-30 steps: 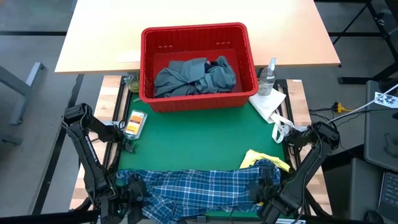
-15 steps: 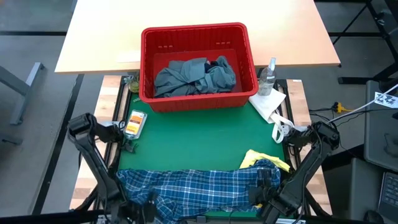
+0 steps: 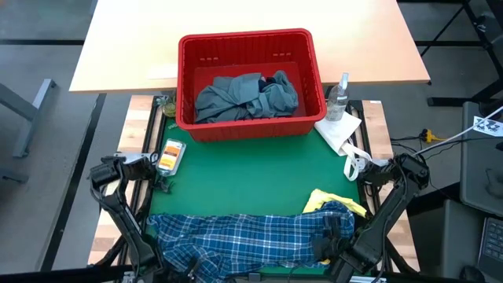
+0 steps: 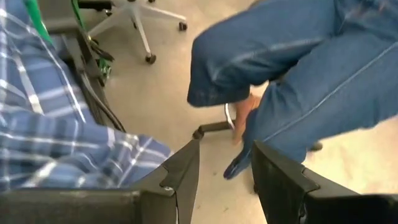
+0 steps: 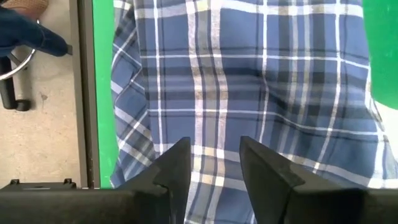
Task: Fold Laundry from Bin
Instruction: Fold the blue shirt
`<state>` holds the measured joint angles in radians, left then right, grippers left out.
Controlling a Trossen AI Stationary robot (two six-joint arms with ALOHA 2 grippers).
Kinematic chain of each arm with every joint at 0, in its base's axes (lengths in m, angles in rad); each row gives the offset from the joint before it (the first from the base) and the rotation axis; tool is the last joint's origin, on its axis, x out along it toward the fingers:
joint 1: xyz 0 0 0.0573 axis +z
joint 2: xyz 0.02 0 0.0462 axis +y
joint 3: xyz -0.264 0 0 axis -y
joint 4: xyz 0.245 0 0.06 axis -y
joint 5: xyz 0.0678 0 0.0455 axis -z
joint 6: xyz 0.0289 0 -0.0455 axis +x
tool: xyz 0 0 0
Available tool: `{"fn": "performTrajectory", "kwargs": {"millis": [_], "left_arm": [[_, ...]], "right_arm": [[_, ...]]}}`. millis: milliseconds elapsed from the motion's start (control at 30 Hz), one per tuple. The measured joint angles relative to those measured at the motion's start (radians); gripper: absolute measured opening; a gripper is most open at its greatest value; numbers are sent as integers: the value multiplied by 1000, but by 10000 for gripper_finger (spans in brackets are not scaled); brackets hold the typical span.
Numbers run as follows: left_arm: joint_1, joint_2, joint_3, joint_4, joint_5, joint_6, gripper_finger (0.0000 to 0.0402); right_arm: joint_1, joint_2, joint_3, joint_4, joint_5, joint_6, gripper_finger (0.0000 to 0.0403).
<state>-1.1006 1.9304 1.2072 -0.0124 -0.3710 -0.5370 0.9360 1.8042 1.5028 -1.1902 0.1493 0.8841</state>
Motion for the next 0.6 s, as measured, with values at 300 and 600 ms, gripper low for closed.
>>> {"fn": "performTrajectory", "kwargs": {"millis": [300, 600], "left_arm": [[-11, 42, 0, -61, -96, 81, 139], [-11, 42, 0, -197, -90, 80, 139]], "right_arm": [[0, 0, 0, 22, 0, 0, 138], [0, 0, 0, 23, 0, 0, 138]]}}
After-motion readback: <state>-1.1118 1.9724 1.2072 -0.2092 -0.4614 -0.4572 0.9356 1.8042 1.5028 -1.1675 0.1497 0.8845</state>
